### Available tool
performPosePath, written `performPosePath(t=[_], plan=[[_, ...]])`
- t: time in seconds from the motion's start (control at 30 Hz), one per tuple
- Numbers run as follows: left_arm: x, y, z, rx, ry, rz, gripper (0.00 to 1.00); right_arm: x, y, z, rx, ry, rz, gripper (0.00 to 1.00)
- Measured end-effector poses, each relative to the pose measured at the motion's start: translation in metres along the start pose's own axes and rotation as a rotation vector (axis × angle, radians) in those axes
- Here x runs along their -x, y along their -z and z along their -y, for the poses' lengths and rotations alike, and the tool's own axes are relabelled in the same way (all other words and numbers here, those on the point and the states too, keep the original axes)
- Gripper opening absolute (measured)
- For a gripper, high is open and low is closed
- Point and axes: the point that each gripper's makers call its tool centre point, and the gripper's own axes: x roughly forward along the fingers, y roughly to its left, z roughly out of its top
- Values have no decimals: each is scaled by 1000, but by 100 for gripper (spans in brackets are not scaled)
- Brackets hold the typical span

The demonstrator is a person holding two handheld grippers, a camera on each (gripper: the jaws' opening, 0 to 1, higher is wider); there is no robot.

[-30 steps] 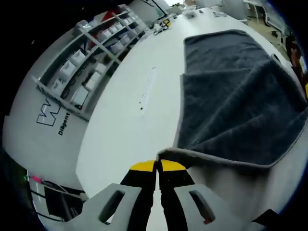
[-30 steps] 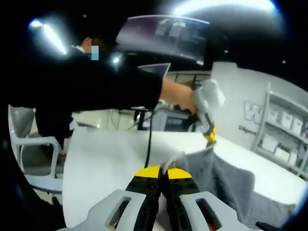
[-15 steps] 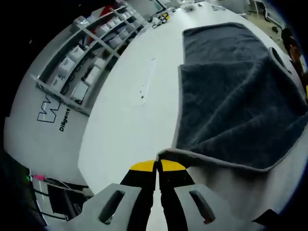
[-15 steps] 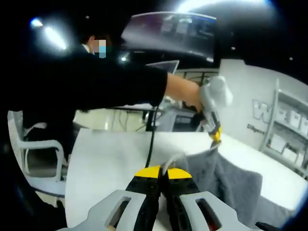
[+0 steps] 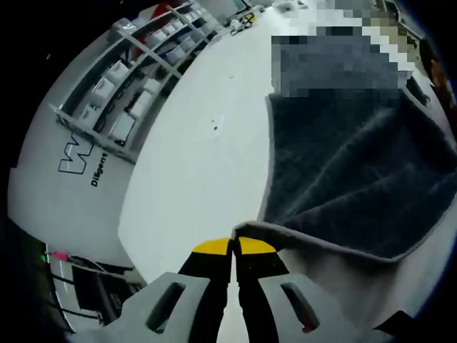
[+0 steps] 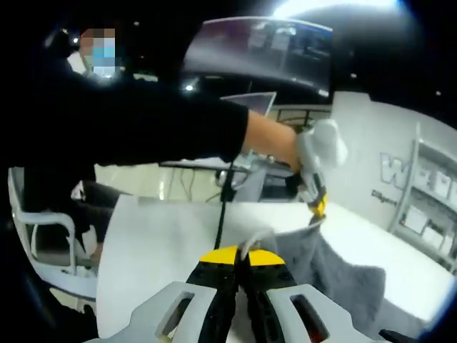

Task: Open the folded towel by lifting each exposed corner and separating the folded layers until the towel lies flat within the target outline without major curled edges

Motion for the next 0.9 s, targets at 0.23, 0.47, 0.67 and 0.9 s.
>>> performPosePath(t=[0.23,0.47,0.67,0.9], plan=[[10,13,-1,14,-6,-10,1,-11,-4,-6,10,-26,-3,0],[13,24,0,-8,0,-50,1,-20,-8,-12,16,-52,-6,0],[19,30,-7,-54,-13,-93,1,-32,-10,-15,24,-71,-13,0],[16,39,-13,-96,-35,-134,1,-56,-16,-26,25,-89,-23,0]])
